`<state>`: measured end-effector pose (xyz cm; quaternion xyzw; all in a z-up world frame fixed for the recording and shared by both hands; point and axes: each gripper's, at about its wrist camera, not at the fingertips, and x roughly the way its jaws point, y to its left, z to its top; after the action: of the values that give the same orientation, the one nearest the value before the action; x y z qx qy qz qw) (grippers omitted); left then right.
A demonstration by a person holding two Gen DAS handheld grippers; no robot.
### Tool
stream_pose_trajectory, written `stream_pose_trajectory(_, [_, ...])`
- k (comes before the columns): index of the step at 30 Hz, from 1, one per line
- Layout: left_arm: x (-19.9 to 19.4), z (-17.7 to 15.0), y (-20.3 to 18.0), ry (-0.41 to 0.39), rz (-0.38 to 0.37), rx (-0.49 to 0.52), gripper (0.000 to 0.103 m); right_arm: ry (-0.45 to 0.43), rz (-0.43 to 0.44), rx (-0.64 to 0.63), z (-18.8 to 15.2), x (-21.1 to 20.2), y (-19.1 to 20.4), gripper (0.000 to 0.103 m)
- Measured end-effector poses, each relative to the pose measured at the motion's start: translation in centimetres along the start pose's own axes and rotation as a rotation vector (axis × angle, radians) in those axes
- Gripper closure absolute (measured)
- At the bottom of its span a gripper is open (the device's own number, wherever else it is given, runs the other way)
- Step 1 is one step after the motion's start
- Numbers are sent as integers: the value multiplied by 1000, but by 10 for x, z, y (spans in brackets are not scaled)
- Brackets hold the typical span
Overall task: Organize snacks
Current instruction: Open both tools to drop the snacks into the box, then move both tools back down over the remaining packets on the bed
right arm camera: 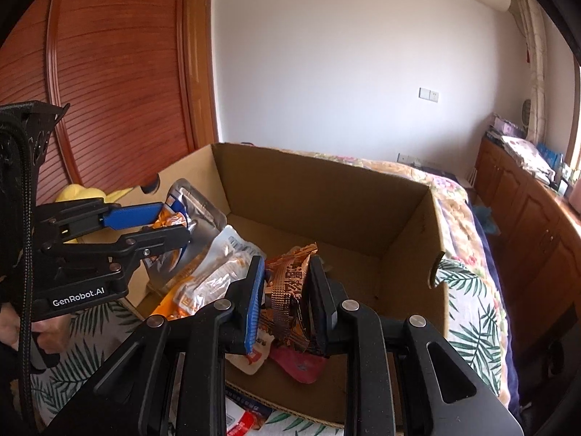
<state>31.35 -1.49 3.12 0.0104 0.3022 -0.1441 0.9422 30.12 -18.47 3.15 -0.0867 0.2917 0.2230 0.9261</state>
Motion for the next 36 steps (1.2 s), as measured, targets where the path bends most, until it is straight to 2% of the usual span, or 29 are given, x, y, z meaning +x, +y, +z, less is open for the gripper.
stream_pose_trajectory(11, [9,-5,3,26,16,-16,63,31,5,9,1,13,4,80])
stream_pose_trajectory(18, [0,-8,3,14,19,-24,48,28,16,24,-1,8,4,68])
stream_pose_trajectory(25, [-28,-15,3,-12,-6,-34,43,1,27,32,-12,-17,10,67])
stream_pose_trajectory(30, [-58,-23,-3,-49,-7,-6,33,-16,30,36,-24,-45,17,65])
stream_pose_trajectory(36, [-82,-41,-9,-56,-20,3,32,-16,44,54,-46,-68,26,60])
